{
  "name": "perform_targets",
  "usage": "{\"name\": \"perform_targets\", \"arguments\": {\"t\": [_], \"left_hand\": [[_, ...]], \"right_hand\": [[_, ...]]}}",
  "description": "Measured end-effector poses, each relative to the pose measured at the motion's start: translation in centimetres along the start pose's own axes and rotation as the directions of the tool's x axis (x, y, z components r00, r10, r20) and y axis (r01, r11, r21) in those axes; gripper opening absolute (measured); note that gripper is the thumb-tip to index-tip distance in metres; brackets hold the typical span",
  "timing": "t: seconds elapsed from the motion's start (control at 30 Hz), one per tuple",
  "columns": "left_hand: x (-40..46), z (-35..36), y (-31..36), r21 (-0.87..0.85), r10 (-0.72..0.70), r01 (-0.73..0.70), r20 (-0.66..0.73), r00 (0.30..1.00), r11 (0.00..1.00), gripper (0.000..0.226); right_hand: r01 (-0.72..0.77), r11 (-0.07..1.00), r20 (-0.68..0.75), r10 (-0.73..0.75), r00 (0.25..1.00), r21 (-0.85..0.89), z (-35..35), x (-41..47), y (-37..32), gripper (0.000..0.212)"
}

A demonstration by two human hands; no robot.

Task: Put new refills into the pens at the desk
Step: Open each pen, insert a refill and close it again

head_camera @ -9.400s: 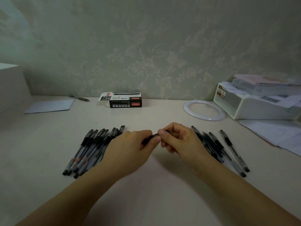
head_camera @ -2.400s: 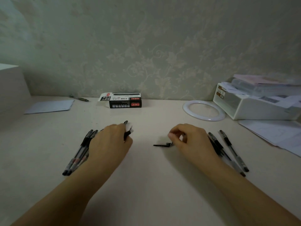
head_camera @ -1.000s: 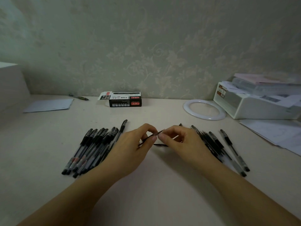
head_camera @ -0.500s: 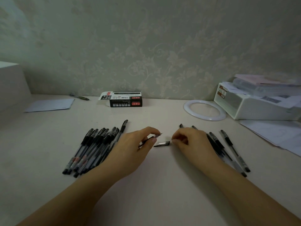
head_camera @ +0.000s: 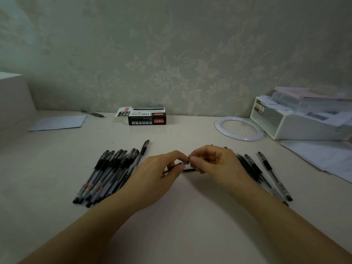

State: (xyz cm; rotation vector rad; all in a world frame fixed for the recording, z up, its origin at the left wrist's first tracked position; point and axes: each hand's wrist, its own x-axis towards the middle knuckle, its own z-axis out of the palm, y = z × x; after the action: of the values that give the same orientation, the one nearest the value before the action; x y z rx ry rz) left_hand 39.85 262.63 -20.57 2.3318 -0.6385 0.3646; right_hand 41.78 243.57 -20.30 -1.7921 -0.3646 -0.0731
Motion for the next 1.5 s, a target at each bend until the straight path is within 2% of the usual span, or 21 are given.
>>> {"name": "perform_targets", "arguments": {"t": [0.2,0.33,0.5,0.6,0.63,0.77,0.97,1.03,1.17,1.37,1.43,1.5], "left_hand": [[0.1,0.0,0.0,0.007,-0.038,0.038,-0.002,0.999,0.999,0.007],[0.0,-0.1,0.2,0.010,-0.024,0.023,0.002,1.000,1.000,0.014],[-0.1,0.1,0.2,0.068,0.010,-0.013,0.041,0.999,0.998,0.019],[0.0,0.1,0.1,0.101,0.025,-0.028,0.032,0.999,0.995,0.017],[0.0,0.1,0.1,0.104,0.026,-0.028,0.021,0.999,0.994,0.016],[0.2,-0.1,-0.1,0.093,0.029,-0.027,-0.015,0.999,0.995,0.016],[0.1,0.0,0.1,0.104,0.057,-0.056,-0.005,0.998,0.993,0.011],[0.1,0.0,0.0,0.101,0.052,-0.050,-0.014,0.999,0.994,0.011],[0.2,-0.1,-0.2,0.083,0.043,-0.041,-0.031,0.999,0.996,0.012],[0.1,0.0,0.2,0.093,0.059,-0.057,-0.019,0.998,0.994,0.012],[0.1,-0.1,0.2,0.084,0.050,-0.048,-0.025,0.998,0.995,0.013],[0.1,-0.2,0.1,0.073,0.031,-0.029,-0.030,0.999,0.997,0.015]], "right_hand": [[0.002,1.000,0.056,-0.002,0.998,0.009,0.0,0.0,0.3,0.010],[0.019,0.997,0.073,-0.014,0.997,-0.073,-0.1,0.1,0.6,0.005],[0.022,0.960,0.071,-0.002,0.997,-0.281,0.2,0.0,1.2,0.033],[0.032,0.948,0.058,-0.015,0.998,-0.316,0.1,-0.1,1.0,0.044],[0.037,0.947,0.057,-0.020,0.998,-0.318,0.1,-0.1,0.9,0.043],[0.052,0.961,0.091,-0.028,0.995,-0.271,0.0,0.2,0.7,0.013],[0.039,0.957,0.083,-0.016,0.996,-0.288,0.1,-0.1,0.9,0.041],[0.049,0.954,0.071,-0.029,0.997,-0.296,0.1,0.0,0.9,0.036],[0.073,0.956,0.090,-0.049,0.995,-0.284,0.0,0.2,1.0,0.013],[0.063,0.957,0.104,-0.035,0.994,-0.282,0.1,0.0,1.2,0.037],[0.064,0.957,0.094,-0.039,0.995,-0.284,0.1,0.0,1.1,0.036],[0.079,0.956,0.104,-0.051,0.993,-0.281,0.1,0.1,0.9,0.025]]}}
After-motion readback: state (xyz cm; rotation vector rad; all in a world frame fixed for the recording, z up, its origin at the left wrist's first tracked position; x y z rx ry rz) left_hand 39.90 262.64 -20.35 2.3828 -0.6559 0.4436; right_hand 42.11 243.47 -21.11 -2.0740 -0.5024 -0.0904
